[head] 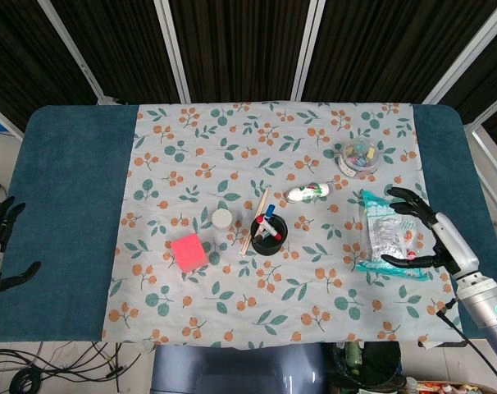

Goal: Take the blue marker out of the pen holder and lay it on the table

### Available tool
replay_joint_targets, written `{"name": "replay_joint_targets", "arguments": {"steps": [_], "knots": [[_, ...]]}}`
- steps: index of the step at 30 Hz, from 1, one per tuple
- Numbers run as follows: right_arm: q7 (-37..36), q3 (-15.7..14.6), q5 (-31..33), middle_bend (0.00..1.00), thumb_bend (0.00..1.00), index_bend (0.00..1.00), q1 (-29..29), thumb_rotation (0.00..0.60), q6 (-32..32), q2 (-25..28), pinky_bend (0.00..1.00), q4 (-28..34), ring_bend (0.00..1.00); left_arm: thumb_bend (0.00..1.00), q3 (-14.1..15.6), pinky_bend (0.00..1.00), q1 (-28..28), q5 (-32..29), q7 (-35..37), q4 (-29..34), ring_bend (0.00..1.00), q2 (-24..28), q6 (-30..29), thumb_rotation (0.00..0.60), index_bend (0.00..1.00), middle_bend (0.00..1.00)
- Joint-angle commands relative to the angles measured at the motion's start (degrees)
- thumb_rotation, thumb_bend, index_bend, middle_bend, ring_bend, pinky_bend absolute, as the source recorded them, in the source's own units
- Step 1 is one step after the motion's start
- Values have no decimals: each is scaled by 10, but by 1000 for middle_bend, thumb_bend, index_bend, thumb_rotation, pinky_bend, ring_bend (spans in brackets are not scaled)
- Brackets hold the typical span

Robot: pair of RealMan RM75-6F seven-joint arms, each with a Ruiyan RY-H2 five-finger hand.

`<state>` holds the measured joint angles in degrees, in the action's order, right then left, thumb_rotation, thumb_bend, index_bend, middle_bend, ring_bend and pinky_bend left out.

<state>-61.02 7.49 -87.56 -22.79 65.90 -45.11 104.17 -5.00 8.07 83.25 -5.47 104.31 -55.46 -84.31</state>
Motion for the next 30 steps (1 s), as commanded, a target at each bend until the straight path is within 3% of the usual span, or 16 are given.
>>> {"name": "replay_joint_targets", "arguments": {"steps": [1,9,15,17,22,30], "knots": [[1,2,0,152,0,129,-4,600,-5,-2,204,-2,205,166,-1,0,0,0,-3,0,0,-1,-1,600,61,4],[18,14,28,186,0,135,-32,600,-46,-16,204,-13,228,166,-3,0,-2,-4,7,0,0,3,-4,600,60,4],[61,34,85,222,0,187,-87,600,-137,-37,204,-33,257,165,-3,0,-3,-4,12,1,0,5,-4,600,60,4],[92,40,115,240,11,214,-113,600,-180,-49,204,-47,268,166,-4,0,-3,-4,14,1,0,6,-4,600,60,4],[180,53,201,272,144,267,-174,600,-266,-90,204,-83,271,166,-5,0,-2,-7,18,2,0,6,-2,600,60,4],[299,59,327,339,155,338,-240,600,-309,-154,204,-122,277,166,-5,0,0,-9,18,1,0,4,3,600,60,4]]}}
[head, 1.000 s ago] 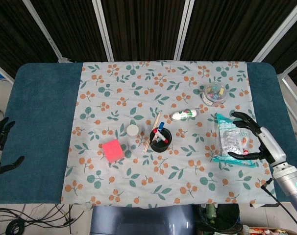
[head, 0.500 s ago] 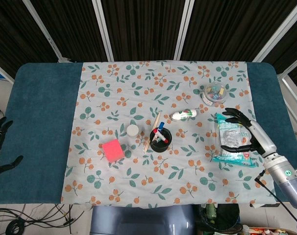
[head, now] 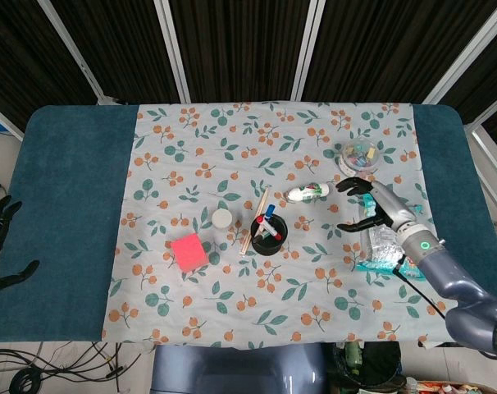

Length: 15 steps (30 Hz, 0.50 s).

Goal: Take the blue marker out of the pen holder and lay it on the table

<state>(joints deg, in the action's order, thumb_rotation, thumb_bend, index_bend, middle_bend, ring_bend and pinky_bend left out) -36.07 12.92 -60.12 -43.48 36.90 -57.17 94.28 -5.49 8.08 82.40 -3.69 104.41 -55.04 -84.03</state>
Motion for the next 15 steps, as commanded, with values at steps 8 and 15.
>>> {"name": "replay_joint_targets", "arguments": {"steps": [8,15], "knots": [[145,2,167,383,186,372,-93,600,-33,-81,203,-38,289,165,-2,0,2,-5,4,-3,0,-1,3,600,60,4],[218,-4,237,413,235,409,-148,600,-29,-122,204,-39,289,166,-4,0,4,-11,6,-8,0,-4,8,600,60,4]]}}
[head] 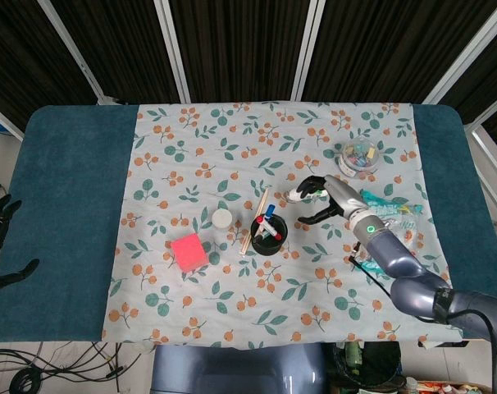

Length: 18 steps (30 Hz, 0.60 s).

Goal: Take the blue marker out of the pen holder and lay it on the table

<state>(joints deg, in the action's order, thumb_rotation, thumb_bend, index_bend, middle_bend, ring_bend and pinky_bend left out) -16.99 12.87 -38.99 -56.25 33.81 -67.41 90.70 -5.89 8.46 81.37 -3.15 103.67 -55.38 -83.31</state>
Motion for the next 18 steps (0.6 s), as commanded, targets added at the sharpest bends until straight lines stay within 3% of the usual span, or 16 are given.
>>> {"name": "replay_joint_targets", "arguments": {"steps": [1,9,18], "knots": [[40,-5,37,413,239,411,-29,600,6,-27,204,-5,289,166,0,0,1,-1,1,-1,0,0,1,600,60,4],[100,-9,114,432,251,434,-74,600,28,-65,204,-25,289,166,-1,0,1,-2,8,-4,0,0,3,600,60,4],[134,-7,149,487,278,486,-92,600,38,-87,204,-30,304,166,-3,0,1,-7,16,-5,0,1,4,600,60,4]]}}
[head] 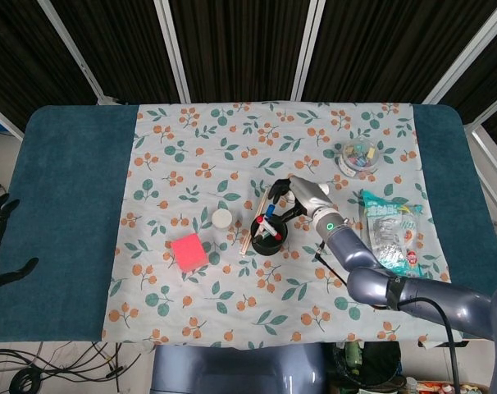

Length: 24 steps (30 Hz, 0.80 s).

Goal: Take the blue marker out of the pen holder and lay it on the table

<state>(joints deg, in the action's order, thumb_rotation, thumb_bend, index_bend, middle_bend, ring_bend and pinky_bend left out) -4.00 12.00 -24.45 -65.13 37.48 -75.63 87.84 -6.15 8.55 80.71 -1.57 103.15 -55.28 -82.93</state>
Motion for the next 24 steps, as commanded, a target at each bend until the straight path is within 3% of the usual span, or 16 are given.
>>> {"name": "replay_joint_targets", "arguments": {"steps": [1,10,24], "knots": [[8,2,6,489,286,489,-5,600,1,-8,204,-3,304,166,0,0,0,-1,1,0,0,0,0,600,60,4],[35,6,28,499,354,506,-21,600,2,-28,204,-20,304,166,-2,0,1,-5,7,-3,0,1,2,600,60,4],[41,3,39,512,358,519,-13,600,-40,0,204,-8,304,166,-2,0,1,-6,6,-2,0,1,2,600,60,4]]}}
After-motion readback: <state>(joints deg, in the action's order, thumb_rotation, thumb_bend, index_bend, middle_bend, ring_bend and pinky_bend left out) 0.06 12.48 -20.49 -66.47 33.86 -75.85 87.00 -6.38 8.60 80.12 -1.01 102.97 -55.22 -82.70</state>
